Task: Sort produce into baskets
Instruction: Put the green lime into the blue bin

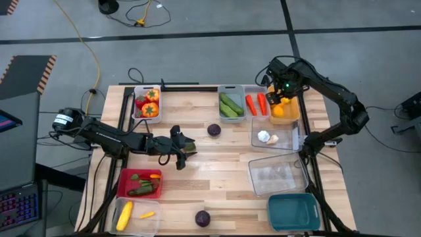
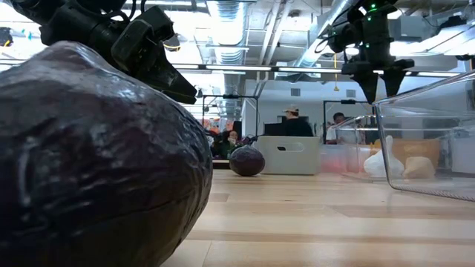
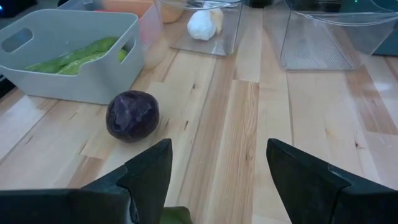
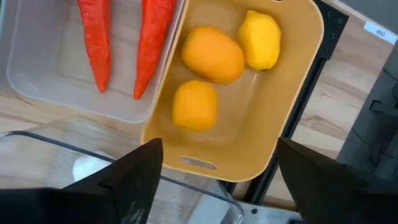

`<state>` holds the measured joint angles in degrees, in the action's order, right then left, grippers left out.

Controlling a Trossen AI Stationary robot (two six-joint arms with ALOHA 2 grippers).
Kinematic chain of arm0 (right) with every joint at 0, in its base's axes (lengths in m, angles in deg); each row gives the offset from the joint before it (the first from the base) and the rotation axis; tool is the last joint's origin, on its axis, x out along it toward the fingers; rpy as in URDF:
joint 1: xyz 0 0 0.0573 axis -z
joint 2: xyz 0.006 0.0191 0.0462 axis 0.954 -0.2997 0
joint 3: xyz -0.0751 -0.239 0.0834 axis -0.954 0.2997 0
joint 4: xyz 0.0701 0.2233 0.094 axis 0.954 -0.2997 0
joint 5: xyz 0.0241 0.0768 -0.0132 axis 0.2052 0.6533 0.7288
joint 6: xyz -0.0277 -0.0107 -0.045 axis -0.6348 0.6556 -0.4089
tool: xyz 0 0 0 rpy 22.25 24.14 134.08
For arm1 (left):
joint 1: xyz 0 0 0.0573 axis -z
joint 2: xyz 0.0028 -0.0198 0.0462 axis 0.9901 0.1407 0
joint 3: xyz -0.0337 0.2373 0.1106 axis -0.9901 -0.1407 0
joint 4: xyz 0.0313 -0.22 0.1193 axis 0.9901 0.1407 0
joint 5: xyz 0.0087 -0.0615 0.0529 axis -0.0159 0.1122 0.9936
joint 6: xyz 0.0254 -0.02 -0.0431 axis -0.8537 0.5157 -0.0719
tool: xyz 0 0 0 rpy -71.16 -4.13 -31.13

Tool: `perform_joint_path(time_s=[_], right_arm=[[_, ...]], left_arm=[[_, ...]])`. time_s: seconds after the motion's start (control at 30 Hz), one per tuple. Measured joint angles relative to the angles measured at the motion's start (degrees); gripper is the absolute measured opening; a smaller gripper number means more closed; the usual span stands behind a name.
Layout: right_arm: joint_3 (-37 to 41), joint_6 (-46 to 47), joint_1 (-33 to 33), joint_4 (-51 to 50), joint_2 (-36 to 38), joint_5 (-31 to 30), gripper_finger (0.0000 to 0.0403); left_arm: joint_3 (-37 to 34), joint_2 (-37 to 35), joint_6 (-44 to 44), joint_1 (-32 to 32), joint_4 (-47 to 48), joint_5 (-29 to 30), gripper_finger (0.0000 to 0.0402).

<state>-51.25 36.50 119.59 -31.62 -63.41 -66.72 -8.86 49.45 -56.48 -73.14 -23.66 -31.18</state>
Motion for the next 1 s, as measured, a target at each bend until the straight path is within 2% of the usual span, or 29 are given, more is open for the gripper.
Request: perform_joint_path(time_s=[0.17, 0.5, 0.73, 1.0], right_arm=[[0.00, -0.60, 0.00, -0.02, 0.00, -0.22, 0.0357], [0.00, 0.86, -2.45, 0.89, 0.00, -0.03, 0.0351], [0.00, 0.73, -9.25, 5.48, 0.02, 0.02, 0.0350], [0.00, 0.78, -19.10, 5.68, 0.04, 0.00, 0.0350]], left_arm=[[0.02, 0.00, 0.00, 0.00, 0.01, 0.00, 0.0249], [0.02, 0.00, 0.00, 0.00, 0.02, 0.01, 0.0249], [0.02, 0.00, 0.00, 0.00, 0.00, 0.01, 0.0249], [0.02, 0.00, 0.00, 0.00, 0.00, 0.00, 0.0249]])
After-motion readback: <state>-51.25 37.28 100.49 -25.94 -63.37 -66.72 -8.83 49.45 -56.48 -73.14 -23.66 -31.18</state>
